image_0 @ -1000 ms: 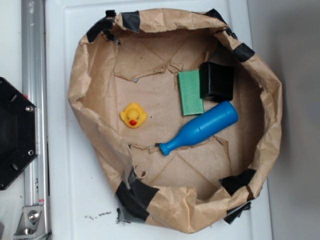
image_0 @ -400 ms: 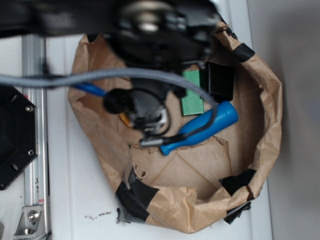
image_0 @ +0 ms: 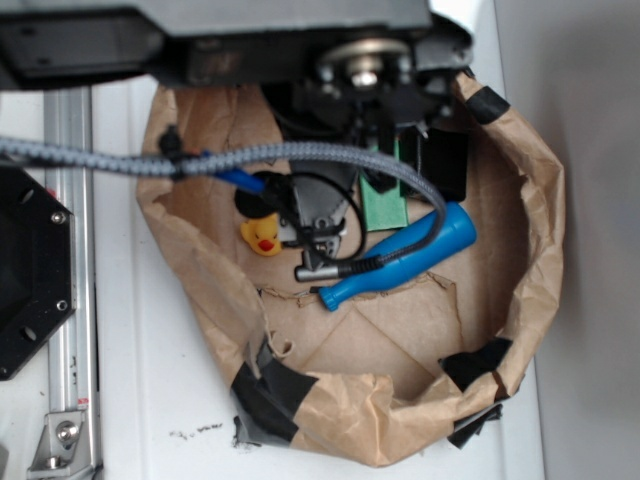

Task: Grab the yellow duck.

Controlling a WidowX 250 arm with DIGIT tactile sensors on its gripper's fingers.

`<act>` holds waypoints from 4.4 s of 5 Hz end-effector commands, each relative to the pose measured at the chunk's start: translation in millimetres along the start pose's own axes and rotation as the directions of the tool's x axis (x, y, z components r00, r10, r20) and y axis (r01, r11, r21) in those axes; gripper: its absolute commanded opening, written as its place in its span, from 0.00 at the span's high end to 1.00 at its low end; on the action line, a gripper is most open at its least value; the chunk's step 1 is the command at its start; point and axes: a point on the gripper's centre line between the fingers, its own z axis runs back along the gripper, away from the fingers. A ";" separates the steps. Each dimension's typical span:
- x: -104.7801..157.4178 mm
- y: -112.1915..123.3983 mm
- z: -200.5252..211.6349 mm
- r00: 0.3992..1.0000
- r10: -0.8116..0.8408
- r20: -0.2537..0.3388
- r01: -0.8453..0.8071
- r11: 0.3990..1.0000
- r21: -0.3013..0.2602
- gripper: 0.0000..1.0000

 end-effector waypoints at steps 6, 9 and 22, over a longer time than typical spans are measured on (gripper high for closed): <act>-34.1 8.3 -83.9 0.993 -0.065 -0.103 0.072 0.996 0.059 0.00; -24.0 -3.6 -94.7 0.978 -0.017 -0.207 0.021 1.000 0.020 0.00; -49.0 -59.2 -121.9 0.984 -0.175 -0.029 0.176 0.984 0.016 1.00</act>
